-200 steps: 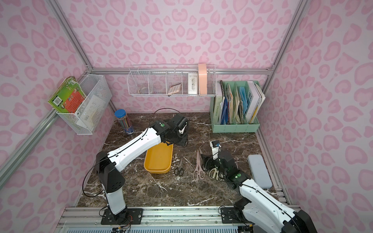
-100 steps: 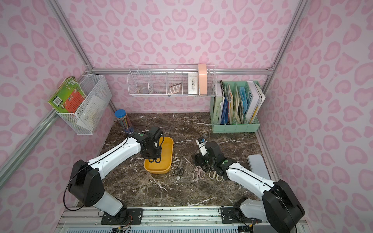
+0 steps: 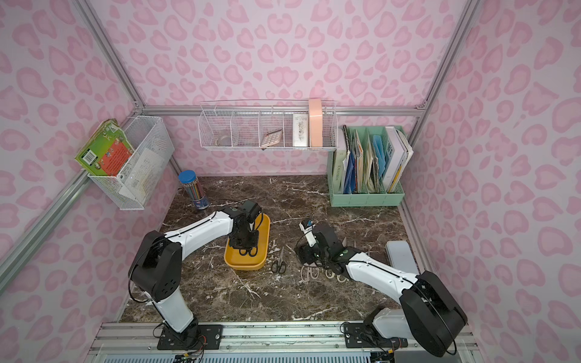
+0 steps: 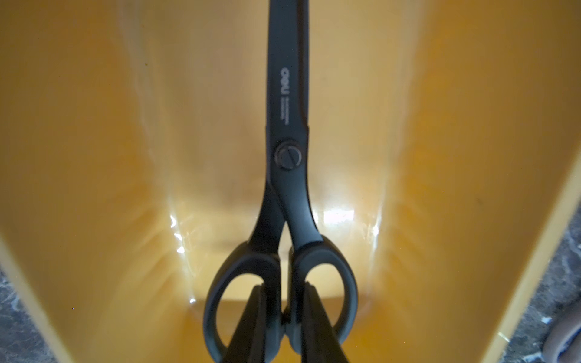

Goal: Put the scissors into the storage box
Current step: Place the scissors in the storage box.

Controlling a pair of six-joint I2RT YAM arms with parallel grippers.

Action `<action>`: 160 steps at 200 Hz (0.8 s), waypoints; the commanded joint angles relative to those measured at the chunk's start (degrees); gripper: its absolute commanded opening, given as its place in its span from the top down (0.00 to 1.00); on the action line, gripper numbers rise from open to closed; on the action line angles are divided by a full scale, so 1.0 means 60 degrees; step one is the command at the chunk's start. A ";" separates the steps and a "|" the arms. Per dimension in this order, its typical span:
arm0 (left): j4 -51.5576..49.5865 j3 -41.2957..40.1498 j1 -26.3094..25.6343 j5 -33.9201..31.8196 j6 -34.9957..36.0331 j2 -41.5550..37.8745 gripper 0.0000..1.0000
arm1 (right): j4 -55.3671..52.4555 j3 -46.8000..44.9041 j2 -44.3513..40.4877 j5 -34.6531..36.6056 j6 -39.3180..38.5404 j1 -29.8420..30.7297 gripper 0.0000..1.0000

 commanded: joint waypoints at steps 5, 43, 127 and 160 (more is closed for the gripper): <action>-0.0174 0.0111 0.0005 -0.0200 -0.0187 -0.0095 0.72 | 0.0198 0.0032 -0.0072 0.0320 0.0039 0.0012 0.16; -0.0423 0.0097 -0.0017 -0.0369 -0.0399 -0.1061 0.40 | 0.0173 -0.0125 -0.0297 0.0877 0.0231 0.0012 0.15; -0.2028 0.2233 -0.2721 0.1067 -0.1178 -0.1145 0.52 | -0.0007 -0.0808 -0.1466 0.2802 0.1111 -0.0223 0.15; -0.1184 0.1551 -0.3269 0.2147 -0.1752 -0.0358 0.56 | 0.0656 -0.1742 -0.2603 0.3344 0.1262 -0.0511 0.15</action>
